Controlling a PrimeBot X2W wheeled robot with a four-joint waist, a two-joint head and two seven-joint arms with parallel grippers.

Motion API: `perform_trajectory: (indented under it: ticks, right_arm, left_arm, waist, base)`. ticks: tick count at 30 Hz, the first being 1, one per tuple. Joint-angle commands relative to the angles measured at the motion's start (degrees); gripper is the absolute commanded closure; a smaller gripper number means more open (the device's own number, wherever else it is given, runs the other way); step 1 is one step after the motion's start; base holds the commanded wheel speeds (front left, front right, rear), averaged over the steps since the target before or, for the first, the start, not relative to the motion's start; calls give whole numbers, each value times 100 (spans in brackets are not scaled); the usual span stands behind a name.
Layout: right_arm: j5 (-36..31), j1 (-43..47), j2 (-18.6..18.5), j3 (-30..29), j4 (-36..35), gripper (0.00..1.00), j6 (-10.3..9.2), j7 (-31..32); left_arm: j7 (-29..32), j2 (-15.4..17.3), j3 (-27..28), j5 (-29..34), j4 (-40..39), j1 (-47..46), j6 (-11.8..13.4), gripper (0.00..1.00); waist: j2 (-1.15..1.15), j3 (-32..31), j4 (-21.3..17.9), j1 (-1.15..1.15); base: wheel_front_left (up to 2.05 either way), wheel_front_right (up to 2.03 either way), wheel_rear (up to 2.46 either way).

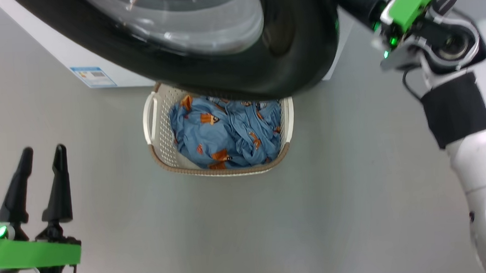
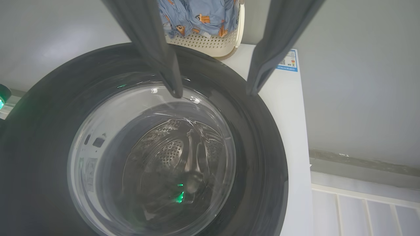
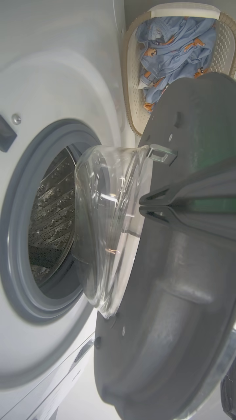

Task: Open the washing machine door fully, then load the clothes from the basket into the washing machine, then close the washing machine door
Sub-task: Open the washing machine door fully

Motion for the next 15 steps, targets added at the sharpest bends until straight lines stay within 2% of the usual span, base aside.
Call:
perform_trajectory:
  ticks: [1,15]
  right_arm:
    - [86,228,245,180,-236,100,33,128]
    - [585,1766,245,545,-1150,100,33,548]
  left_arm:
    - [-37,190,245,84,-57,29,3,0]
    - [-37,-34,271,295,221,428,3,0]
  waist:
    - [0,-209,-2,0]
    - [0,-1016,127,0]
  base:
    - [0,0,0]
    - [0,0,0]
